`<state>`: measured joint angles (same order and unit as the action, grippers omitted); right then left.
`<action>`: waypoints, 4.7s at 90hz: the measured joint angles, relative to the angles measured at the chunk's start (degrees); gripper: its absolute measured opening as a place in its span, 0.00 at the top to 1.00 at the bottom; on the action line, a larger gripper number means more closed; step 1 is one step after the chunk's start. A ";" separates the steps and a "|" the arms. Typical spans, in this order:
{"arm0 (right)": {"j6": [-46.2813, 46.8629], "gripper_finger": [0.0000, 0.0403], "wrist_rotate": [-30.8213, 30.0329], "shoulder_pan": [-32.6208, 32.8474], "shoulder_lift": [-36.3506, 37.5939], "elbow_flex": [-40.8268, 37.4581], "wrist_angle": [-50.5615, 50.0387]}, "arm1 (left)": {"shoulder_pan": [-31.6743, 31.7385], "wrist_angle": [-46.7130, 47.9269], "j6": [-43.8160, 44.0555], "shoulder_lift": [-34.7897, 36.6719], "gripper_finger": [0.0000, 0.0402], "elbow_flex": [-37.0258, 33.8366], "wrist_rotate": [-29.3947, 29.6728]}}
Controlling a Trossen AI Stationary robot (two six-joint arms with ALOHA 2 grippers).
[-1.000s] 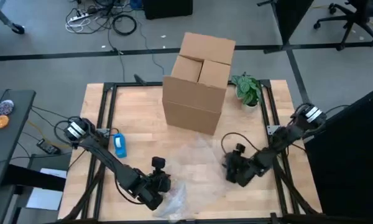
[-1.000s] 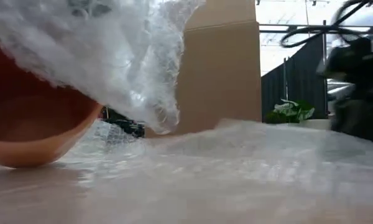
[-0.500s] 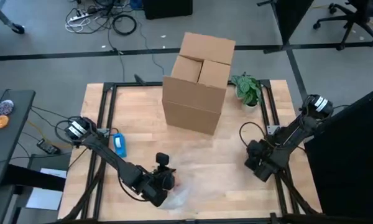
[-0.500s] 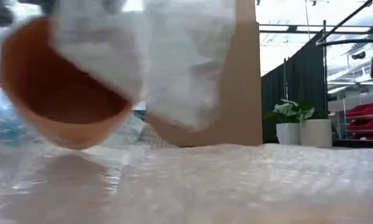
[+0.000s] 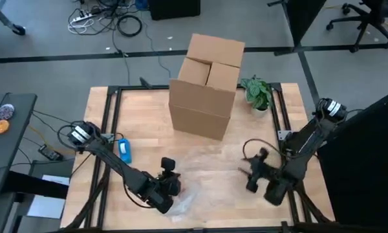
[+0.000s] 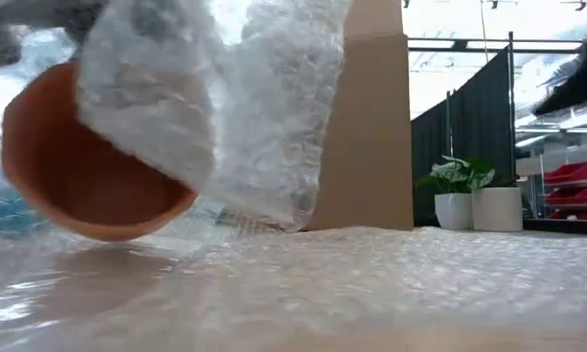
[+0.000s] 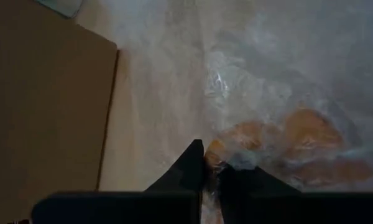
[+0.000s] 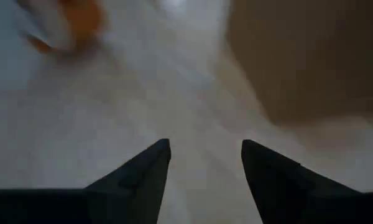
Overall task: Wrap mug
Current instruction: Wrap the orange mug using the transparent bubble wrap
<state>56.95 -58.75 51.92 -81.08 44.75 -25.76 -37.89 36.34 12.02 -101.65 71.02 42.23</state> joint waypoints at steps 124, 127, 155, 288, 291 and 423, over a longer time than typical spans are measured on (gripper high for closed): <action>11.78 0.55 20.68 -9.86 -5.06 -5.83 -19.60 | -10.27 6.93 16.75 0.15 0.99 -4.59 11.00; 11.76 0.55 18.69 -9.52 -4.51 -5.17 -18.41 | -10.27 7.09 16.43 0.15 0.99 -4.59 11.02; -4.05 0.55 7.90 -8.99 -12.05 -8.29 24.39 | -9.70 6.65 16.07 0.43 0.93 -4.51 10.60; -34.19 0.56 17.37 -13.95 -16.91 -7.32 59.67 | -11.34 8.95 21.16 6.88 0.80 -4.48 -9.30; -35.42 0.56 17.39 -14.56 -19.21 -6.23 63.16 | -11.34 8.98 21.02 6.88 0.80 -4.48 -9.22; -56.14 1.00 19.93 -20.00 -46.40 28.76 68.27 | -27.01 35.66 60.57 10.03 0.80 1.86 2.19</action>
<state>0.81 -38.81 31.92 -127.48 73.51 42.52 -64.90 72.00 72.60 -91.61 72.88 44.42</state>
